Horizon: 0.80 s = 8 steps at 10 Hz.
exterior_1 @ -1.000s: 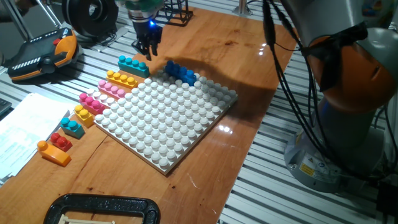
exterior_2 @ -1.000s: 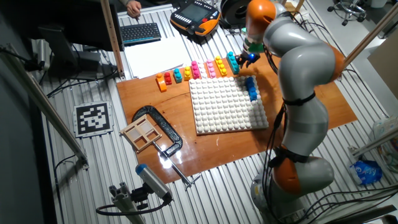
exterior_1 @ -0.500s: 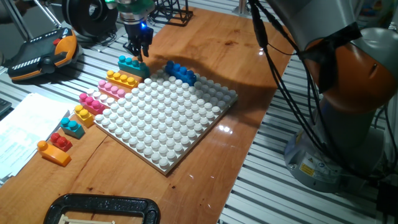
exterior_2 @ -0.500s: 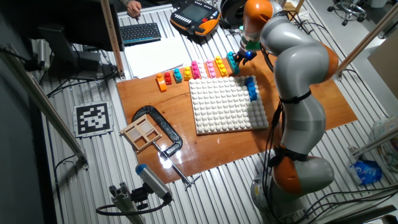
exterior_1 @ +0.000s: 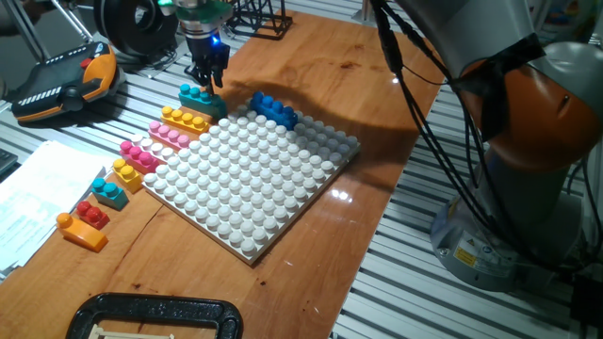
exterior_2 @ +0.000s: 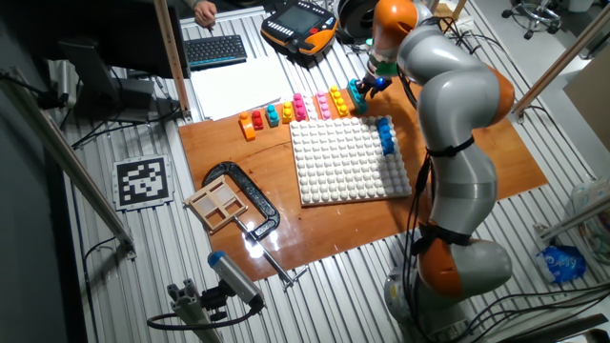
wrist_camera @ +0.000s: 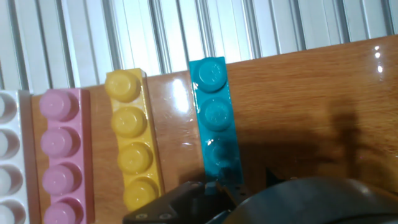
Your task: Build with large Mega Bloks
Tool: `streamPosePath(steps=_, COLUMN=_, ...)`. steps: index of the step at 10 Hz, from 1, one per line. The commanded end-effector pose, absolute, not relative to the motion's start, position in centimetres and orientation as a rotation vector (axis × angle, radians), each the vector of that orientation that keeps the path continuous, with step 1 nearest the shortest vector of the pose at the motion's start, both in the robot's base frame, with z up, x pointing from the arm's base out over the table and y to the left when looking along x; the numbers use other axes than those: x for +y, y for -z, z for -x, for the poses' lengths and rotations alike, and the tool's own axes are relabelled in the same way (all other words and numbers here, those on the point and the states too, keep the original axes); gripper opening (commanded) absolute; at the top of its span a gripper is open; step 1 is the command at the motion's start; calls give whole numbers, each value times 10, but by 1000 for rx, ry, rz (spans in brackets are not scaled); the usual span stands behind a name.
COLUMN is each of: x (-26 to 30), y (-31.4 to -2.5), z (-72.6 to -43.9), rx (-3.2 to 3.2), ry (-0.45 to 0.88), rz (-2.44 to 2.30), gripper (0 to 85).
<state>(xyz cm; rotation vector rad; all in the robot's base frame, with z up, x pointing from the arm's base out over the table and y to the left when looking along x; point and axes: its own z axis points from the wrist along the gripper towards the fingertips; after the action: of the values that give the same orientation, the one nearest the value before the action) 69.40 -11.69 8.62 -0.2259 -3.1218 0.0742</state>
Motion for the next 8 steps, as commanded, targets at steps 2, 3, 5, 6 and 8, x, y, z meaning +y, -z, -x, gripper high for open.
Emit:
streamPosePath(steps=2, x=-117, y=-86, z=-694, rx=-3116, ry=-69, rz=254, gripper=340)
streamPosePath(steps=3, x=-117, y=-86, z=-694, rx=-3122, ry=-81, rz=269, gripper=340)
streamPosePath(steps=5, x=-117, y=-86, z=-694, rx=-3131, ry=-99, rz=252, gripper=340)
streamPosePath(steps=6, x=-117, y=-86, z=-694, rx=-3123, ry=-88, rz=223, gripper=340)
streamPosePath(steps=8, x=-117, y=-86, z=-694, rx=-3138, ry=-74, rz=248, gripper=340)
